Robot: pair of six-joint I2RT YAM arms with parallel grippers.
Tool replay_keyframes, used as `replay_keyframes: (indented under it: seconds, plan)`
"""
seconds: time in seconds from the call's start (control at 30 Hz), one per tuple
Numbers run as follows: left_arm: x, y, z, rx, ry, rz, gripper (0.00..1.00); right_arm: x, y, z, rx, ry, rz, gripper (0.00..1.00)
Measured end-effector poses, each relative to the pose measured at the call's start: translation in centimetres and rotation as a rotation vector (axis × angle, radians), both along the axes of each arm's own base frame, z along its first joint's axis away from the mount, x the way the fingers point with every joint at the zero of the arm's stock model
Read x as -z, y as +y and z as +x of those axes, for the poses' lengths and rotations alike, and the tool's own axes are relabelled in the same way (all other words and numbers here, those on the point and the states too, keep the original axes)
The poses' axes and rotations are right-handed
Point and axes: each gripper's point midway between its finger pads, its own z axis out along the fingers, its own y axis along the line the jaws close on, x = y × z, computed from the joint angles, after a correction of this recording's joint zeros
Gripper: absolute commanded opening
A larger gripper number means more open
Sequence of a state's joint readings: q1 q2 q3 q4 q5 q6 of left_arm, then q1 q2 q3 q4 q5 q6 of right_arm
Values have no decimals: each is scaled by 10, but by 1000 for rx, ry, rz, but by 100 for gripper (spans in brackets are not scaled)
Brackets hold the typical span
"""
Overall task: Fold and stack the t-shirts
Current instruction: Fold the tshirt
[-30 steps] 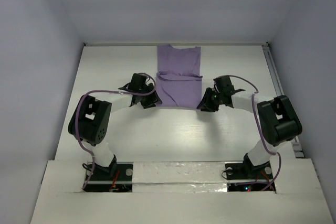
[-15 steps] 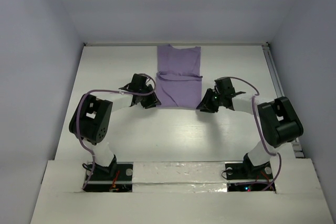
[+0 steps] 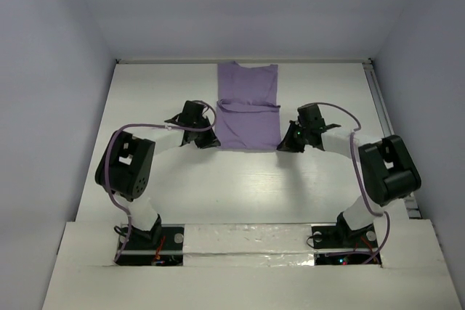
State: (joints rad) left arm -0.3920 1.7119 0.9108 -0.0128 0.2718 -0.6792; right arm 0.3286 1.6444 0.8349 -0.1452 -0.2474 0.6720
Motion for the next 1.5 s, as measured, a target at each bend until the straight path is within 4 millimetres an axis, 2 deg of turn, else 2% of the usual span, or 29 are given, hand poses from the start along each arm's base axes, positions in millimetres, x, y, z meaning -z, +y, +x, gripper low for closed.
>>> replay_keyframes:
  seconds: [0.17,0.23,0.37,0.5,0.53,0.57,0.6,0.63,0.67,0.7,0.8,0.83,0.87,0.9,0.93,1.03,1.1,1.17,1.23,1.3,1.4,1.5]
  plan:
    - [-10,3,-5,17,-19,10,0,-23,-8,-4,-28,-62,-37,0]
    - [-12,6,-14,21,-23,9,0,-24,-10,-10,-40,-68,-44,0]
    - [-2,5,-50,62,16,14,0,-8,-17,-40,-61,2,-48,0]
    - [11,-7,-91,126,77,10,0,9,-24,-73,-75,93,-52,0]
    - [11,-10,-99,142,83,7,5,10,-24,-79,-77,108,-48,1]
    - [12,-11,-104,146,82,2,13,10,-24,-82,-80,114,-45,8]
    - [12,-10,-108,143,87,-3,23,9,-24,-85,-83,116,-39,31]
    - [12,-9,-112,139,94,-10,39,7,-23,-86,-83,122,-34,41]
    - [10,-9,-114,139,94,-18,45,6,-23,-87,-91,121,-33,48]
    - [5,-11,-113,134,84,-29,48,4,-23,-89,-96,125,-29,54]
    - [1,-3,-114,120,76,3,50,-7,-24,-90,-109,129,-41,55]
    - [1,1,-115,115,80,23,50,-13,-24,-88,-113,123,-47,54]
    - [-1,4,-115,109,83,42,50,-20,-25,-85,-115,116,-54,49]
    - [-5,7,-114,103,79,61,47,-30,-24,-79,-120,95,-57,36]
    - [-11,9,-111,97,67,74,34,-41,-22,-71,-129,63,-56,1]
    - [-41,8,-93,81,-13,81,17,-77,-11,-42,-141,-48,-29,0]
    - [-63,-1,-79,79,-74,46,13,-94,-2,-24,-153,-108,-12,0]
    - [-81,-15,-69,86,-124,-10,12,-101,13,-6,-174,-148,-1,0]
    - [-86,-30,-69,106,-135,-53,12,-100,31,10,-204,-159,5,0]
    - [-79,-43,-72,131,-117,-71,11,-90,53,26,-239,-159,5,0]
    - [-57,-54,-77,155,-70,-65,9,-68,78,38,-283,-134,-1,0]
    - [-29,-50,-85,152,-13,-34,8,-47,94,40,-315,-98,-12,0]
